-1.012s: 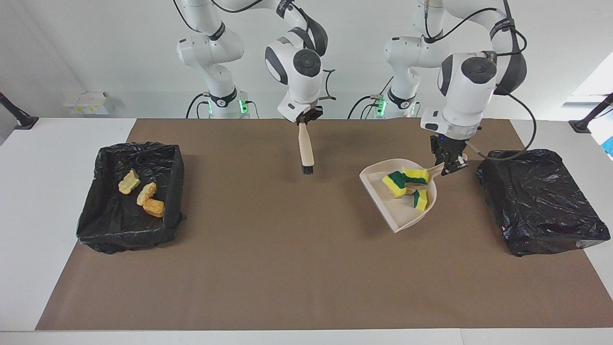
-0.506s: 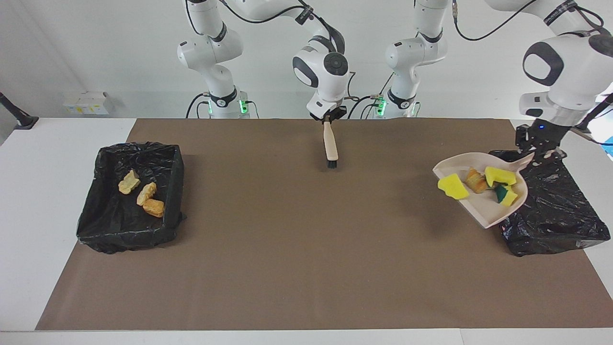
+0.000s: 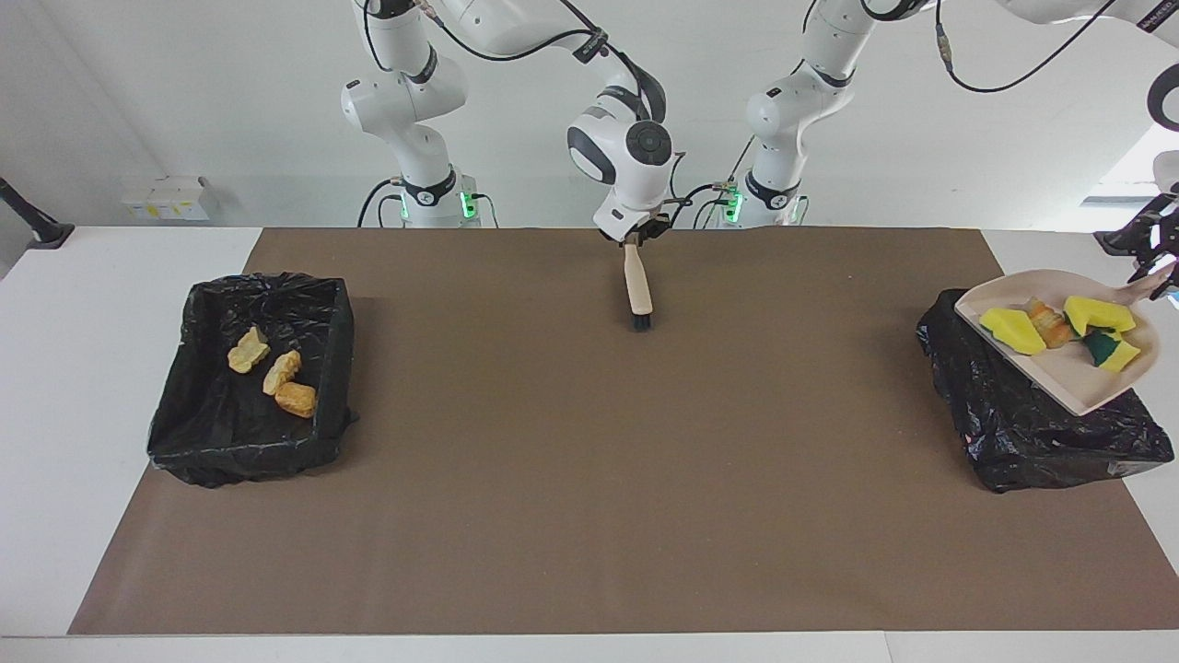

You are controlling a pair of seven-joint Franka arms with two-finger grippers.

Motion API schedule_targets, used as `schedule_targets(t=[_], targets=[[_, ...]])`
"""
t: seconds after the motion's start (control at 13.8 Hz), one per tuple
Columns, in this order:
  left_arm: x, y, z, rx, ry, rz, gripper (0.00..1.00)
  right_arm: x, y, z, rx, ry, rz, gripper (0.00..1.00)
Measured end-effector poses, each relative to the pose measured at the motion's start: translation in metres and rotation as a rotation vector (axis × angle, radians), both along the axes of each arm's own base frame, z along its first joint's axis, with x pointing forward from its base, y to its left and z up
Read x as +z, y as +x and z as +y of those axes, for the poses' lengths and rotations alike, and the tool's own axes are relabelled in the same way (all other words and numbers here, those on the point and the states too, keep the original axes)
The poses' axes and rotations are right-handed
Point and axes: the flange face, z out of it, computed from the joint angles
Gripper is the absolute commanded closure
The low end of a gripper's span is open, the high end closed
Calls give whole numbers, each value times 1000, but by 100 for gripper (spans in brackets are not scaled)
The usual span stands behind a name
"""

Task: Sweep and dump trash in bin

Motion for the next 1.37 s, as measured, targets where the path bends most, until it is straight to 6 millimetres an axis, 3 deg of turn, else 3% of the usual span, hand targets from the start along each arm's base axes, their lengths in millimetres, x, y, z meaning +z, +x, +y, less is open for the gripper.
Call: schedule_targets(t=[0.22,0.43,0.65,0.94,1.37], targets=[[2,13,27,-158,85,13,100,26,14,4,19,-17,-5,0],[8,29,34,-330,323,78,100,60,42,-5,17,-40,-27,0],[-1,48,11,-419,455,136,100,99,76,-34,4,-25,-54,0],[-13,58,-21,-387,611,212,100,151,112,-86,57,2,-94,0],[1,44,-65,-284,842,247,100,208,177,-169,170,-8,-188,0]])
